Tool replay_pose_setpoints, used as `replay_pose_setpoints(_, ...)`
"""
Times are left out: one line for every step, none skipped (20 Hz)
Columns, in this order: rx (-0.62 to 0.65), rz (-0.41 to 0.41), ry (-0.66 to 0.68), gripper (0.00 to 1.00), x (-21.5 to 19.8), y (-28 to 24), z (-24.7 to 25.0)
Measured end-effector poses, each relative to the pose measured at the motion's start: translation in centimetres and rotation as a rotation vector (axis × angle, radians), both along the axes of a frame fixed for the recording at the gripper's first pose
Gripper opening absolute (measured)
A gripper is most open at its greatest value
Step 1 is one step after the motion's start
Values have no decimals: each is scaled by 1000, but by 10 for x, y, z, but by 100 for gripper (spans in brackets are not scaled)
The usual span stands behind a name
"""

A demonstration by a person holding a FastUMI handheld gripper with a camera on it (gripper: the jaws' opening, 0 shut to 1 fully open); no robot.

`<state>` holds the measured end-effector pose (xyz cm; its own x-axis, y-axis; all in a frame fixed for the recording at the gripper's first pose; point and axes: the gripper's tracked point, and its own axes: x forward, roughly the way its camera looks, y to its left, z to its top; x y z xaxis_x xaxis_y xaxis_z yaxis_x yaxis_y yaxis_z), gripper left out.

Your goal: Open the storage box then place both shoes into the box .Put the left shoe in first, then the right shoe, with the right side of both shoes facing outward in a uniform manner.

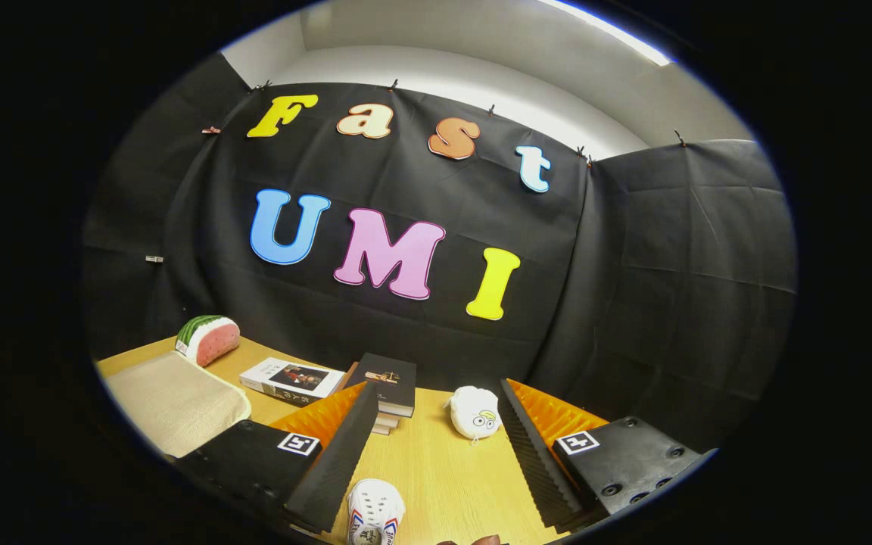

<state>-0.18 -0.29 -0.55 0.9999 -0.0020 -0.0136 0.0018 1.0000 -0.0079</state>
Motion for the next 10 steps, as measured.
replay_pose_setpoints(-2,2,2,97,0,0,-1)
replay_pose_setpoints(-4,2,5,97,-1,1,-1)
replay_pose_setpoints(-5,3,5,97,-1,1,-1)
replay_pose_setpoints(-3,4,4,97,-1,1,0)
replay_pose_setpoints(2,8,3,97,0,3,1)
replay_pose_setpoints(8,20,6,97,0,6,1)
replay_pose_setpoints(14,36,12,97,-1,10,0)
replay_pose_setpoints(20,58,22,97,0,15,-1)
replay_pose_setpoints(27,87,34,97,0,22,-4)
replay_pose_setpoints(38,117,45,97,0,29,-5)
